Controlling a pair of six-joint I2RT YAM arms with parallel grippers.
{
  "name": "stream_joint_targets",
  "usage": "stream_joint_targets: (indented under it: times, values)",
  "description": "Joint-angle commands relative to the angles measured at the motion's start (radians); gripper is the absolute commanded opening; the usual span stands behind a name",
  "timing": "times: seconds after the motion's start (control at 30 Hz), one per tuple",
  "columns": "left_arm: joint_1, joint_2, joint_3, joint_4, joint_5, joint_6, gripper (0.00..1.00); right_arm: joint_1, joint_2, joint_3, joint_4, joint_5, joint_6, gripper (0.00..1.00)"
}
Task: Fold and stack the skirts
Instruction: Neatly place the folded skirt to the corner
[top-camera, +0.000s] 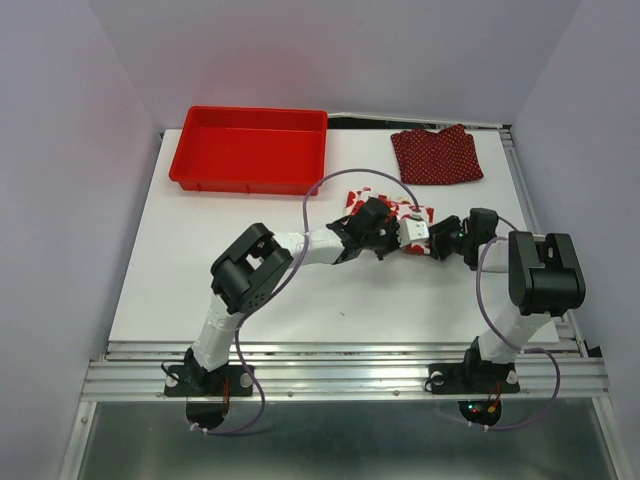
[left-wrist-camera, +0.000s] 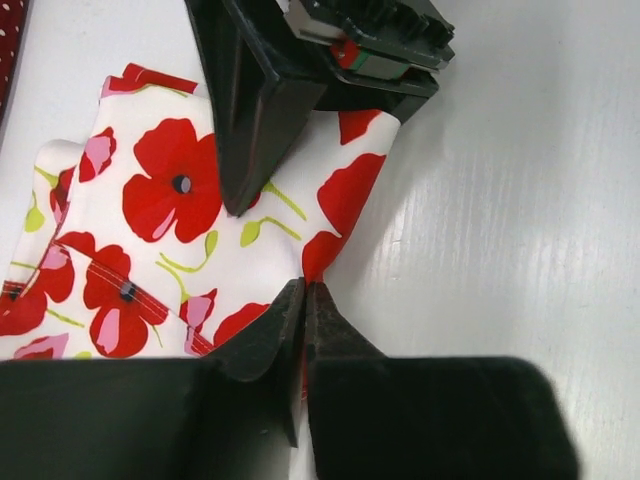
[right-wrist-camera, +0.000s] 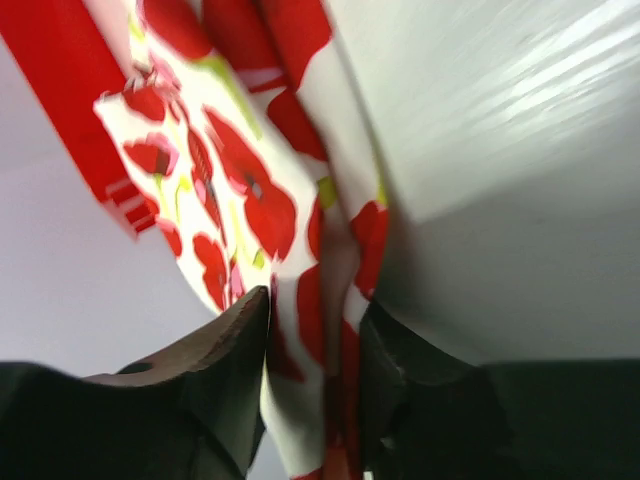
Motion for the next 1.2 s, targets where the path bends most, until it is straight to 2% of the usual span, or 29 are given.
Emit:
stream_joint_targets:
  times: [0.0, 0.03, 0.07, 0.13, 0.27, 0.3, 0.33, 0.37, 0.43, 0.6, 0.73, 0.9, 1.07, 1.17]
  values:
    - [-0.005, -0.021, 0.052, 0.016, -0.019, -0.043, 0.28, 0.01, 0.019, 0.057, 0.01, 0.079, -0.122, 0.36]
    - [-0.005, -0.038, 0.055, -0.009, -0.026, -0.05, 0.39, 0.01, 0.025, 0.092, -0.018, 0.092, -0.15, 0.27]
    - [-0.005, -0.053, 0.052, -0.018, -0.037, -0.054, 0.43, 0.01, 0.028, 0.112, -0.03, 0.097, -0.178, 0.2]
    - [-0.003, -0.122, 0.006, -0.032, -0.08, -0.054, 0.5, 0.01, 0.029, 0.175, -0.081, 0.122, -0.265, 0.01]
    - [0.007, -0.243, -0.035, -0.159, -0.169, -0.082, 0.64, 0.028, 0.033, 0.307, -0.212, 0.136, -0.402, 0.01]
    - [0.015, -0.266, -0.037, -0.202, -0.162, -0.092, 0.77, 0.041, 0.035, 0.33, -0.242, 0.133, -0.454, 0.01]
    - [0.053, -0.316, -0.041, -0.277, -0.083, -0.117, 0.79, 0.041, 0.042, 0.381, -0.26, 0.128, -0.478, 0.01]
    - [0.076, -0.343, -0.048, -0.297, -0.027, -0.128, 0.98, 0.051, 0.05, 0.407, -0.28, 0.131, -0.505, 0.01]
    - [0.14, -0.412, -0.078, -0.36, 0.045, -0.169, 0.98, 0.073, 0.073, 0.464, -0.334, 0.126, -0.597, 0.01]
    - [0.22, -0.498, -0.133, -0.42, 0.078, -0.235, 0.98, 0.11, 0.134, 0.596, -0.378, 0.174, -0.764, 0.01]
    - [0.259, -0.568, -0.207, -0.393, 0.073, -0.238, 0.98, 0.121, 0.191, 0.703, -0.383, 0.189, -0.807, 0.01]
    - [0.282, -0.572, -0.229, -0.403, 0.084, -0.232, 0.98, 0.139, 0.243, 0.836, -0.369, 0.163, -0.861, 0.01]
    - [0.288, -0.573, -0.233, -0.405, 0.102, -0.227, 0.98, 0.18, 0.311, 0.97, -0.443, 0.122, -0.85, 0.01]
    - [0.291, -0.566, -0.224, -0.408, 0.118, -0.231, 0.98, 0.225, 0.321, 0.967, -0.426, 0.123, -0.812, 0.01]
